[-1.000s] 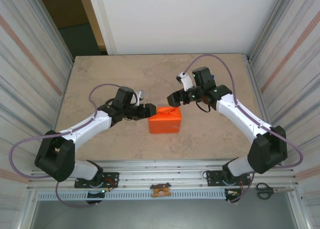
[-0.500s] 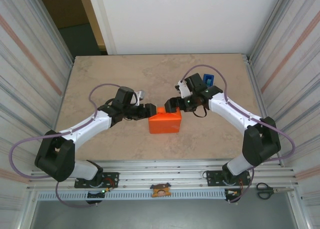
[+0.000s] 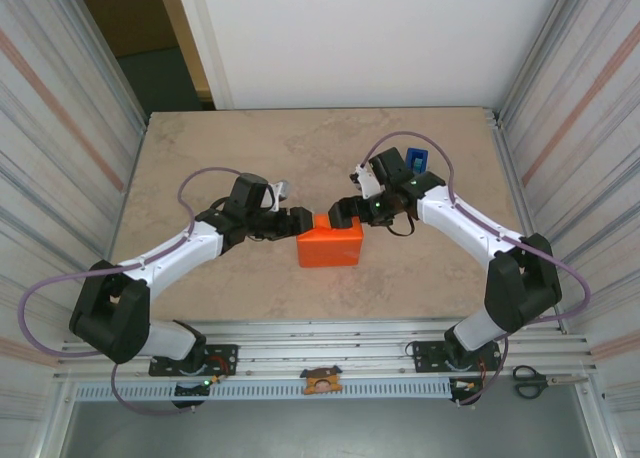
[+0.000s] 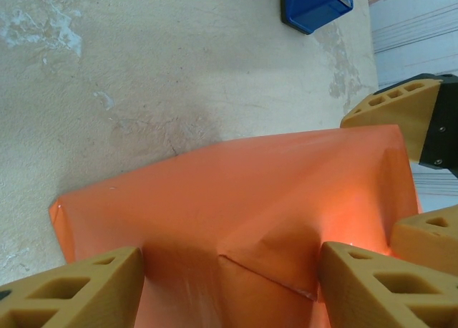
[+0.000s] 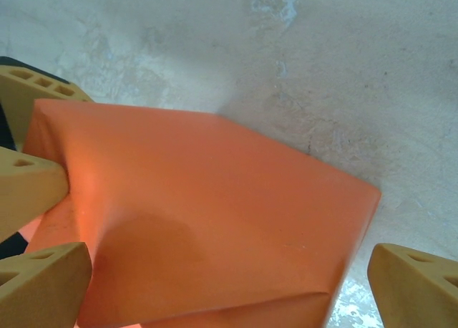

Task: Wrap the gift box in paper
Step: Fold the wrapping paper for the gift box.

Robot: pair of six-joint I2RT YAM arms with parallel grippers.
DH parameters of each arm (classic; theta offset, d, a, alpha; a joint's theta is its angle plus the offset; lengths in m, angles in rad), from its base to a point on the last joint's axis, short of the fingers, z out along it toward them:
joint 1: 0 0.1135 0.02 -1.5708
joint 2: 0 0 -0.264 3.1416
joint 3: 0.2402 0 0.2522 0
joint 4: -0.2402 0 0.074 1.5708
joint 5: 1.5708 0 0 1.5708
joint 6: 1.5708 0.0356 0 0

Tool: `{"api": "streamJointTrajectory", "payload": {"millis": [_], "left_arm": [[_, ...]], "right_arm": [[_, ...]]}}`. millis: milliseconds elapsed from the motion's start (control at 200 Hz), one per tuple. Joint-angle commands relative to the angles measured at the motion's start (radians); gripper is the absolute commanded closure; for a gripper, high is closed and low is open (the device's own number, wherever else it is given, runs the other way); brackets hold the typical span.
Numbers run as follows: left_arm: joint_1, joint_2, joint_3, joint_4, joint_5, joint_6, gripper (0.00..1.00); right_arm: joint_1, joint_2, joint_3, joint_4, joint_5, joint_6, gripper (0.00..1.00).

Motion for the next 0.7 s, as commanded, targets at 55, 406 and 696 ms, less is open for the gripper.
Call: {"api": "streamJointTrajectory", "payload": {"millis": [55,406,696], "left_arm": [[-0.016,-0.002,-0.034,-0.055,-0.001,0.027,0.34],[-0.015,-0.007,-0.028,-0.053,0.001,0.021,0.34],[-0.007,-0.067,0.036,-0.058,0.027,-0.014,0.17]], "right_arm": [[0.009,-0.015,0.02,-0.02,-0.03,-0.003,0.01],[0.028,0.006,-0.072,-0.058,0.002,-0.054,0.04],[0.023,0.004,-0.099,-0.035,-0.003,-0.07,0.1]]}}
